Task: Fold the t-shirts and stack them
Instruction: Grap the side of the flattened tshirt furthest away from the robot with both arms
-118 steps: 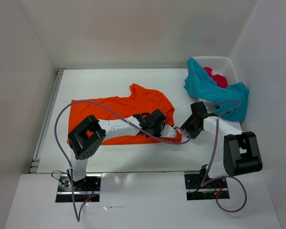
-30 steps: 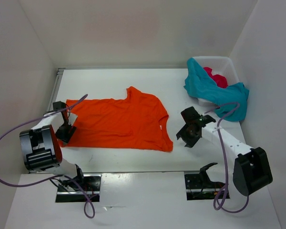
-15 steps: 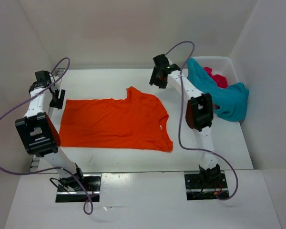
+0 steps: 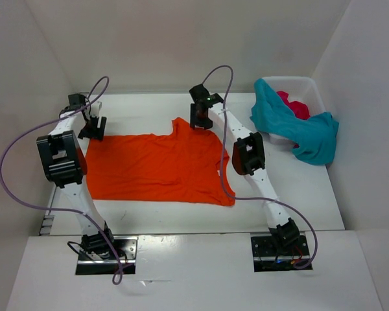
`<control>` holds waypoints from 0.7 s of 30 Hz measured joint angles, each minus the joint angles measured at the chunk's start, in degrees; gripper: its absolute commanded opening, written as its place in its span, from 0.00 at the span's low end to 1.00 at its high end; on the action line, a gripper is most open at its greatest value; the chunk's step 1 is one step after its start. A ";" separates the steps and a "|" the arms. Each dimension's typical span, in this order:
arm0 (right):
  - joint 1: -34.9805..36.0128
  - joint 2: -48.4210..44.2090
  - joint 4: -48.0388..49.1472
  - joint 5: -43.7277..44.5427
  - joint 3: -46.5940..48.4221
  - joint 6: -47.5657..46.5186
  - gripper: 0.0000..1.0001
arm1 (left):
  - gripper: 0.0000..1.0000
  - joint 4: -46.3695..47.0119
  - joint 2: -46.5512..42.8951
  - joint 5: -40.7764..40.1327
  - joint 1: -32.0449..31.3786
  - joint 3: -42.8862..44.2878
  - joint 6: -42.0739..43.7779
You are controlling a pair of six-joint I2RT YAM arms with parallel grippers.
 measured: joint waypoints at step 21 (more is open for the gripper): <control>0.37 -2.25 -3.72 2.49 -2.34 0.15 0.00 | 0.12 8.11 2.45 -1.86 -2.34 -3.41 1.11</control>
